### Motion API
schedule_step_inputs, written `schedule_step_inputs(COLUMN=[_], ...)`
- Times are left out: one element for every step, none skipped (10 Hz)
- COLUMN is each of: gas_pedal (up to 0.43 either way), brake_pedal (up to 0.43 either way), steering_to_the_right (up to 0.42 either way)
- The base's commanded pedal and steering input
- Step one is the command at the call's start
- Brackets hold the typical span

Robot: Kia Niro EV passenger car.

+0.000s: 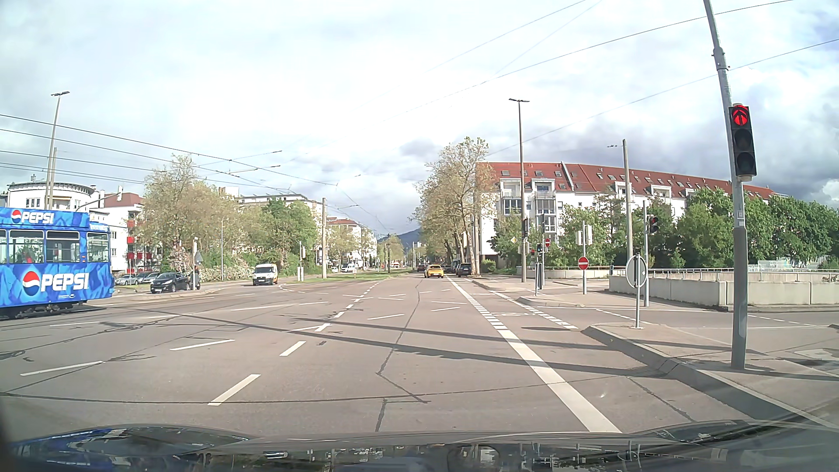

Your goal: Follow the waypoints while adhering to traffic rules and regulations

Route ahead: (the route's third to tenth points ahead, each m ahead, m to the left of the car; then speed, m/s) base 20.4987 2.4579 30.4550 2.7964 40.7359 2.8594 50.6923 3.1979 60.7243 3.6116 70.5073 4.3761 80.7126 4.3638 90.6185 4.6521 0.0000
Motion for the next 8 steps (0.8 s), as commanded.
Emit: schedule_step_inputs(gas_pedal=[0.000, 0.000, 0.000, 0.000, 0.000, 0.000, 0.000, 0.000], brake_pedal=[0.152, 0.152, 0.152, 0.152, 0.152, 0.152, 0.152, 0.152], steering_to_the_right=[-0.014, -0.014, -0.014, -0.014, -0.014, -0.014, -0.015, -0.015])
